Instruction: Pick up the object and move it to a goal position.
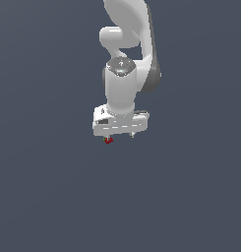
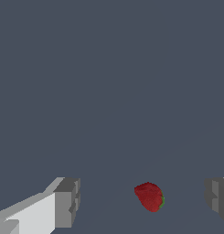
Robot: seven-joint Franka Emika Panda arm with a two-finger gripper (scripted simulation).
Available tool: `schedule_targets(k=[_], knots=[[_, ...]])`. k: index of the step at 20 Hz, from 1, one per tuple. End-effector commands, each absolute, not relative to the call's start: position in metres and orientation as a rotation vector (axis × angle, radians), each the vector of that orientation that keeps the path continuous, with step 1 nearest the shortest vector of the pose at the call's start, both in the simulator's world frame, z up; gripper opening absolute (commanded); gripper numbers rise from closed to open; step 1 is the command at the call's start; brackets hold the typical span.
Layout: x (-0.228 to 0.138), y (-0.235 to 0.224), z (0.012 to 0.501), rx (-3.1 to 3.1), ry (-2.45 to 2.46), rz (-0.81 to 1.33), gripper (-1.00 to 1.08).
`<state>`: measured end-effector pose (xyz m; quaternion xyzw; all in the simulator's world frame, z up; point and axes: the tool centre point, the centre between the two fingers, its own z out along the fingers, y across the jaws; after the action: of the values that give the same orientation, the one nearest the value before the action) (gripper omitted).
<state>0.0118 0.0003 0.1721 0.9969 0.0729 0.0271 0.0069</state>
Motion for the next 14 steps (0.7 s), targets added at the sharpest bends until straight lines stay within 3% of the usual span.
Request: schedule_targets(k=[1, 14], knots=[[0.007, -0.005, 0.165, 3.112, 0.295, 0.078, 1.00], [-0.026, -0.038, 0.119, 3.038, 0.736, 0.036, 1.00]])
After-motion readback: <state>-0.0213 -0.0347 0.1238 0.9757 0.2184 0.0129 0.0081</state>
